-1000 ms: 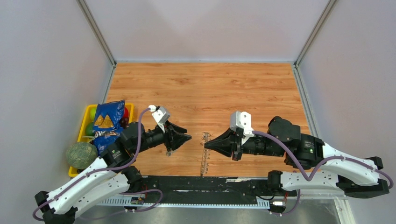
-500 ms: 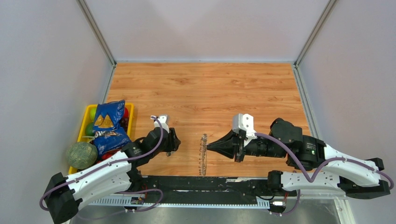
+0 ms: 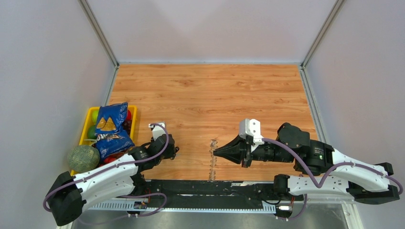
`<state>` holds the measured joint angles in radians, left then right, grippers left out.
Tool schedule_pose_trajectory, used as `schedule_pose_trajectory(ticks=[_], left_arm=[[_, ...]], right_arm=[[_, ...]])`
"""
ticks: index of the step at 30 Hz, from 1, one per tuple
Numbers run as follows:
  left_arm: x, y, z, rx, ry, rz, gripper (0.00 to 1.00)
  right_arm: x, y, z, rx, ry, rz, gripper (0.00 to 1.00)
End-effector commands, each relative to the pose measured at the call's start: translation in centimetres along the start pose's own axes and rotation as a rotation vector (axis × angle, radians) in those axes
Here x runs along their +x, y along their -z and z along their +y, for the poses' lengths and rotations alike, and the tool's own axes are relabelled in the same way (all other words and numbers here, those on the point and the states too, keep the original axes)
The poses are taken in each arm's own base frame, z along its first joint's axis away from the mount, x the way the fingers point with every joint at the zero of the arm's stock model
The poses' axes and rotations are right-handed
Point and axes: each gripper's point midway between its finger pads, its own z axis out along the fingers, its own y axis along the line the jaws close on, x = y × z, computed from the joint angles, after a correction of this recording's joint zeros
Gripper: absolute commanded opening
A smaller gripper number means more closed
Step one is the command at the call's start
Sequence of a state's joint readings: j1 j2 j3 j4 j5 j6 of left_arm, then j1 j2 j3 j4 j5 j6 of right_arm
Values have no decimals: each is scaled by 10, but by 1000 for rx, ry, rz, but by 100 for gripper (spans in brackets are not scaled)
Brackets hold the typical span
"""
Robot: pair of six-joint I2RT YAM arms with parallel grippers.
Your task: Put the keys on the keyring
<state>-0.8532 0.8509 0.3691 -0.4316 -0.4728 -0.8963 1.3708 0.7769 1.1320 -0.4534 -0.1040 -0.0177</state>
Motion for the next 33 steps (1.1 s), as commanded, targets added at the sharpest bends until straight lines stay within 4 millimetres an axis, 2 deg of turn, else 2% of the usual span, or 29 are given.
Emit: schedule_pose_trajectory(ticks=[1,7,22,25,30,33], left_arm=[[1,0,8,-48,17,-1,51],[5,1,4,-36,4,22,48],[14,-6,-6,-56,-48,49,49],[13,-7,-7,-55,-54,50,45],[12,-5,-7,-50,-57,45,32],[11,-4,-5,-55,-57,38,28]], right_arm=[[-19,3,3,-18,14,-69,0],[-19,4,4,-24,17,-70,0],[-17,9,5,-25,4,-77,0],[-17,9,5,-26,0,-77,0],[-16,9,5,-26,0,-75,0],[-15,7,5,-27,0,-72,0]])
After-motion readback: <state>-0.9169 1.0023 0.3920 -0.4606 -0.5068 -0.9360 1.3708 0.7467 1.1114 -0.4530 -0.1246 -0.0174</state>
